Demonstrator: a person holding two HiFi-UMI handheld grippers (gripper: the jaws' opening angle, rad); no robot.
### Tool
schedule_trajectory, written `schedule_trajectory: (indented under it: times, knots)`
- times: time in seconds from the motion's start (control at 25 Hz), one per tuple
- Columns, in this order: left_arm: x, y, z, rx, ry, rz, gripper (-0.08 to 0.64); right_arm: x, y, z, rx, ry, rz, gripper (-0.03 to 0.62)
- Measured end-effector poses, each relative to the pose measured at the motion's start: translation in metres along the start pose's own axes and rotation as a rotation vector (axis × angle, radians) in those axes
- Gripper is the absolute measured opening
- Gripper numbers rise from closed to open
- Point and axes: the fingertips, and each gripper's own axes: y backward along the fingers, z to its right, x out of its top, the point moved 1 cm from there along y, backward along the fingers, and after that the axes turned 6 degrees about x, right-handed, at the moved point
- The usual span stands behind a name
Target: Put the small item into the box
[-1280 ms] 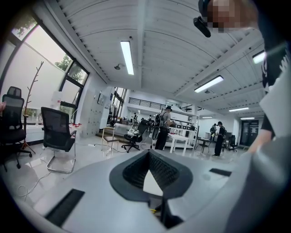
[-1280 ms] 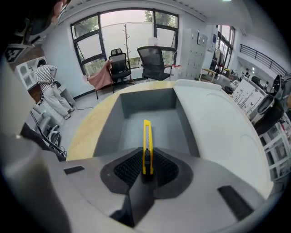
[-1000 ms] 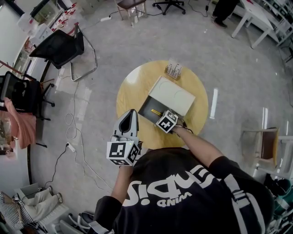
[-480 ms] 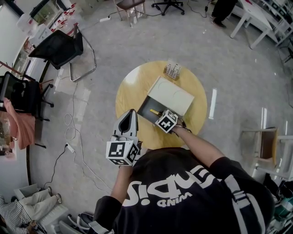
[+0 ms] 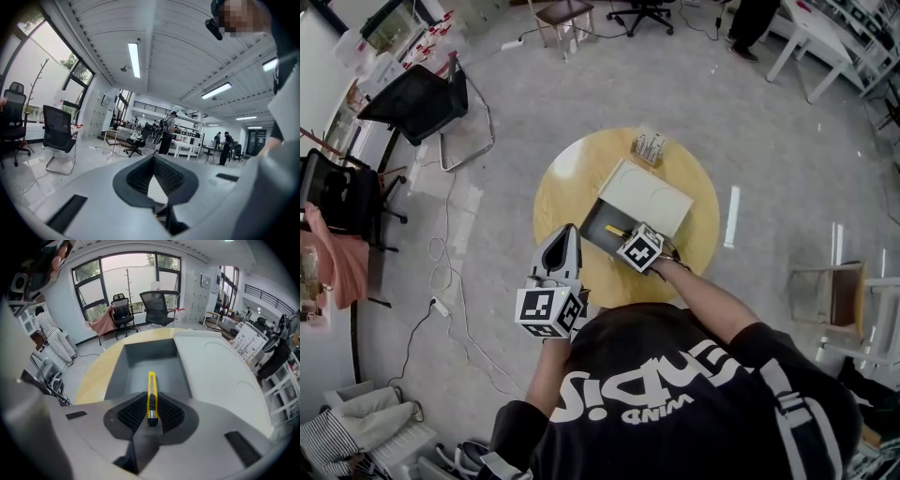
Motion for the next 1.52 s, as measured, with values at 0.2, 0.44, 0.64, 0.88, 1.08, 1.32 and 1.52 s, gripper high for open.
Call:
schedule_trajectory:
  times: [0.2,0.44,0.64,0.88,1.08,1.32,1.52]
  knots:
    - [-0.002,0.004,0.001,0.003,0.002,0.002,0.008,-0.008,-0.009,-0.001,-0.002,0.01,-0.031,0.06]
    - [0.0,0.008,-0.004,0.012,0.008,0.0,0.008,-0.01,-0.014,-0.004,0.001,0.023,-0.055,0.068]
    - [0.0,0.011,-0.003,0.017,0.011,0.004,0.008,-0.007,-0.008,-0.005,0.005,0.01,-0.031,0.077]
    - [0.002,0.01,-0.001,0.008,0.014,0.007,0.008,0.028,0.032,0.004,-0.023,-0.003,0.104,0.035]
    - [0.004,0.009,0.005,-0.008,0.008,0.016,0.008,0.069,0.094,0.0,-0.044,0.021,0.315,0.015]
    - [0.017,0.009,0.009,-0.019,-0.009,0.038,0.008,0.102,0.184,0.001,-0.077,-0.046,0.615,0.014]
    - [0.015,0.013,0.013,-0.032,-0.034,0.036,0.008,0.095,0.246,-0.001,-0.143,-0.111,0.786,0.014]
